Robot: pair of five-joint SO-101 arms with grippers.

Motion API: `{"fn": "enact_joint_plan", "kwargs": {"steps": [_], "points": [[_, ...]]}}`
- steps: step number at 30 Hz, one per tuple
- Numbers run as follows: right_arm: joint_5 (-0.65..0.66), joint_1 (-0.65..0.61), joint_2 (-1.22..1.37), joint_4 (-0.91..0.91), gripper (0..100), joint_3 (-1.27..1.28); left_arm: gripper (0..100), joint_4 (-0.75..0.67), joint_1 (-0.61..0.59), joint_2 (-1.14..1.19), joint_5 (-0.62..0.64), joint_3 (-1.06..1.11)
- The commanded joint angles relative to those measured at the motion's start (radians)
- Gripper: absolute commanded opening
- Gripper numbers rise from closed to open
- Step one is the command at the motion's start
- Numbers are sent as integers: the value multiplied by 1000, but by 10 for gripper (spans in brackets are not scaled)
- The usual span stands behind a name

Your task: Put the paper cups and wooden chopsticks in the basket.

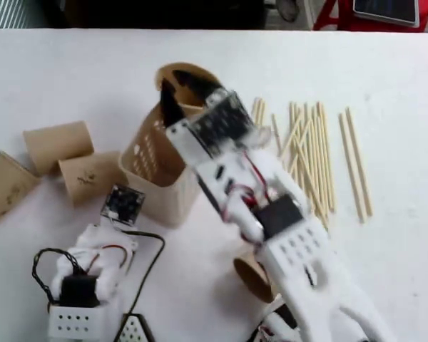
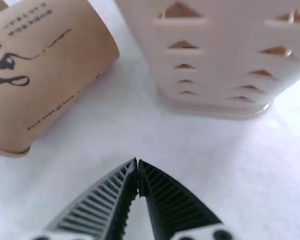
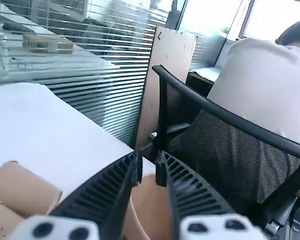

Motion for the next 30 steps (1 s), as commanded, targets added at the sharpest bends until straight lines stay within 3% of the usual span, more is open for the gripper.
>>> {"fn": "enact_joint_plan", "kwargs": {"steps": [1,3,9,20,26,30], "points": [[11,12,133,-71,48,-17,24,6,10,-7,-5,-2],[9,12,189,-64,48,-8,24,6,10,-7,-5,-2],[3,-8,243,191,48,-12,24,6,10,-7,-5,-2],[3,1,245,314,48,51,24,6,10,-7,-5,-2],[3,12,234,262,50,124,24,6,10,-7,-5,-2],[5,48,173,229,50,41,24,6,10,-7,-5,-2]]}}
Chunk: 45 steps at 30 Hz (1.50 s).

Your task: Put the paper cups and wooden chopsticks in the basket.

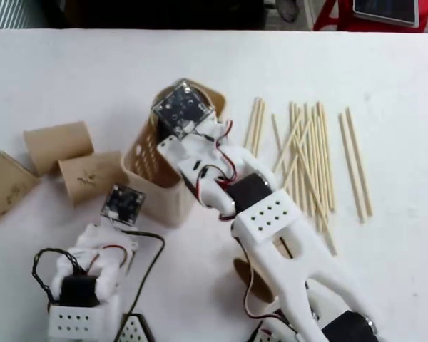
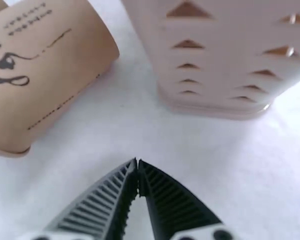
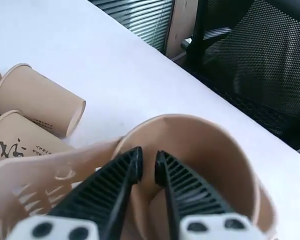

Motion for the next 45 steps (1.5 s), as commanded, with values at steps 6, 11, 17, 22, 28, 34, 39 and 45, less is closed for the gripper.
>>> {"fn": "enact_joint_plan", "kwargs": {"steps": [6,11,17,22,28,34,39,45], "points": [[8,58,-240,5,49,-183,24,6,10,-7,-5,-2],[6,61,-257,4,49,-169,24,6,10,-7,-5,-2],[6,65,-51,-2,49,-64,24,6,10,-7,-5,-2],[12,101,179,-7,50,-49,24,6,10,-7,-5,-2],[12,159,143,-151,49,-57,24,6,10,-7,-5,-2],[9,151,-140,-145,49,-52,24,6,10,-7,-5,-2],[12,105,-394,-76,49,-52,24,6,10,-7,-5,-2],[14,77,-642,266,50,-52,24,6,10,-7,-5,-2]]}}
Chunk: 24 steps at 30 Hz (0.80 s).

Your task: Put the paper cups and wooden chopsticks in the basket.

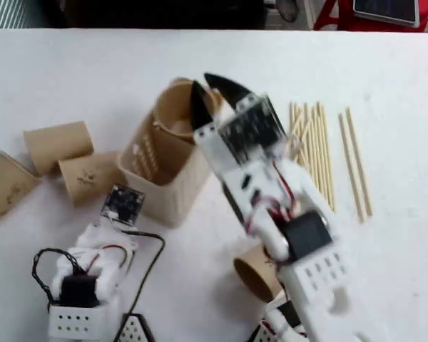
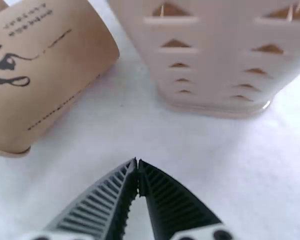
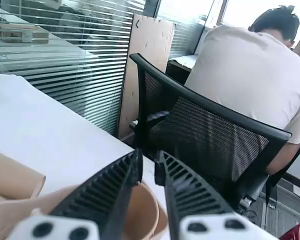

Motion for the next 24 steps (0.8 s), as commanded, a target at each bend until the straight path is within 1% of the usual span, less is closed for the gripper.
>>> {"fn": "enact_joint_plan", "kwargs": {"steps": [1,3,4,7,9,10,14,16,17,21,24], "points": [[11,-1,-153,297,52,-17,24,6,10,-7,-5,-2],[20,28,-213,503,52,-17,24,6,10,-7,-5,-2],[61,44,-239,601,53,-17,24,6,10,-7,-5,-2],[321,64,-274,858,53,9,24,6,10,-7,-5,-2],[477,64,-280,970,53,60,24,6,10,-7,-5,-2],[534,68,-283,1001,53,89,24,6,10,-7,-5,-2],[690,59,-274,1092,56,207,24,6,10,-7,-5,-2],[781,42,-274,1135,89,265,24,6,10,-7,-5,-2],[804,36,-275,1148,118,295,24,6,10,-7,-5,-2],[816,19,-275,1139,249,351,24,6,10,-7,-5,-2],[818,-4,-275,1127,317,356,24,6,10,-7,-5,-2]]}}
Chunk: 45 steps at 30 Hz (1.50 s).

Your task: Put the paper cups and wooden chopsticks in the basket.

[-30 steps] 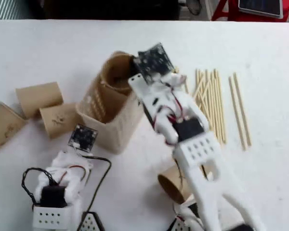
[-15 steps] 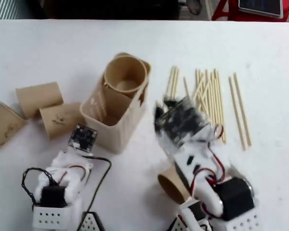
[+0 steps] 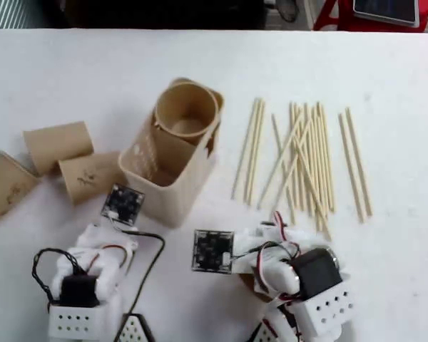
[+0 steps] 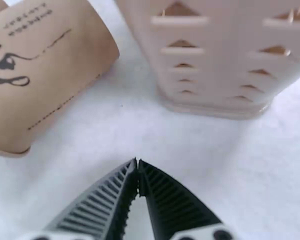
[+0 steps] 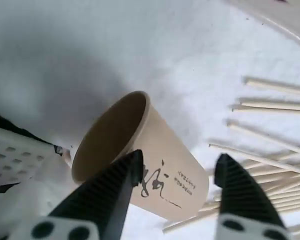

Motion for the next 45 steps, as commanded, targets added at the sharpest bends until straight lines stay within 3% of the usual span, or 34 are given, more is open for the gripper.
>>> {"fn": "enact_joint_plan", "kwargs": {"steps": [1,15,23,28,33,37,45], "points": [[14,-45,-7,-12,325,3,24,6,10,-7,-5,-2],[11,-234,-8,15,326,-25,24,6,10,-7,-5,-2],[14,-232,-16,27,326,-74,24,6,10,-7,-5,-2],[15,-168,-18,48,326,-213,24,6,10,-7,-5,-2],[17,-229,-8,50,326,-172,24,6,10,-7,-5,-2],[106,-300,-7,44,326,-18,24,6,10,-7,-5,-2],[233,-222,22,44,326,6,24,6,10,-7,-5,-2]]}}
